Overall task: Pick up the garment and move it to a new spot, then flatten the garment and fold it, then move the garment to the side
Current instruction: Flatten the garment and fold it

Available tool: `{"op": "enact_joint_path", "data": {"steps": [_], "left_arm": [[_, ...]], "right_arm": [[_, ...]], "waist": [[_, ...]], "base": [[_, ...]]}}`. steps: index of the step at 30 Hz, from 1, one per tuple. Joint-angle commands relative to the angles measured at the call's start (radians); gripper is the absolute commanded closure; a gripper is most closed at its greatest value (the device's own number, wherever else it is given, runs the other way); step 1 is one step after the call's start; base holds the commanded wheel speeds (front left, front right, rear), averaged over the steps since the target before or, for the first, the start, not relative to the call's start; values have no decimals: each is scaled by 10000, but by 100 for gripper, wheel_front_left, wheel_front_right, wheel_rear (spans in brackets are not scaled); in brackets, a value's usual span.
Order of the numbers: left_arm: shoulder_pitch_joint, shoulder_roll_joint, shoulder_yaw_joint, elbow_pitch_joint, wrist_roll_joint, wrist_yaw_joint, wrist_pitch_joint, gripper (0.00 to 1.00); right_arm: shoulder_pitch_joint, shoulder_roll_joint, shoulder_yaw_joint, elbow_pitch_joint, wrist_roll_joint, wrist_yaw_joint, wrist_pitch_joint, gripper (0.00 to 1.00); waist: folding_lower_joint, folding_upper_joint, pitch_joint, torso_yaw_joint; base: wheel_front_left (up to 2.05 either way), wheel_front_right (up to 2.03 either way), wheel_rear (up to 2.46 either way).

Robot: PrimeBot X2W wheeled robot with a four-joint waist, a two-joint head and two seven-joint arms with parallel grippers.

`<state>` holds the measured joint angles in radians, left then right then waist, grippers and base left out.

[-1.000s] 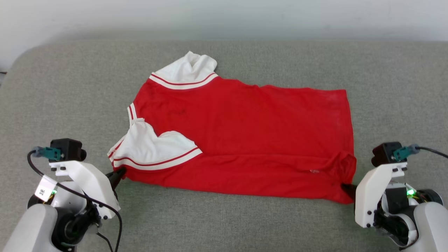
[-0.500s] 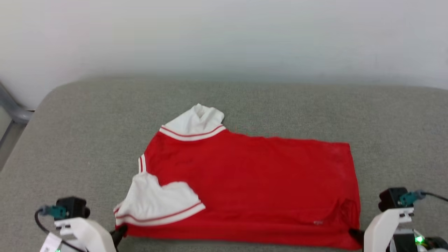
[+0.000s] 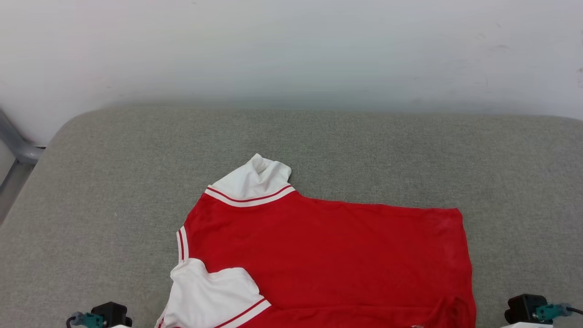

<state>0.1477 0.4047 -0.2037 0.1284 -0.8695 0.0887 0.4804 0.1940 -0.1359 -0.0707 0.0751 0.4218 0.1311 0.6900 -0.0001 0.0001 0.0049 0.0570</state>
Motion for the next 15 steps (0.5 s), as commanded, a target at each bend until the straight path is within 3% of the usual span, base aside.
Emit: {"op": "enact_joint_path", "data": {"steps": [1,2,9,15], "left_arm": [[-166,-1,-33,120,25,-84,-85,50],[-238,-14,-6,191,58,-105,-210,0],[-750,105,-18,243,734,-329,-1267,0],[-1489,58,-96,4,1538,-396,-2450,0]], "right_arm": [[54,38,6,-122,46,-6,-326,0],[67,32,62,-193,22,-8,-642,0],[-150,-17,224,-676,-407,-6,-3390,0],[-430,273,-230,-920,-1201,-6,-5281,0]], "waist": [[1,-1,36,-44],[1,-1,39,-58],[1,-1,-98,-84],[1,-1,-136,-135]], "base": [[0,0,0],[0,0,0],[0,0,0],[0,0,0]]}}
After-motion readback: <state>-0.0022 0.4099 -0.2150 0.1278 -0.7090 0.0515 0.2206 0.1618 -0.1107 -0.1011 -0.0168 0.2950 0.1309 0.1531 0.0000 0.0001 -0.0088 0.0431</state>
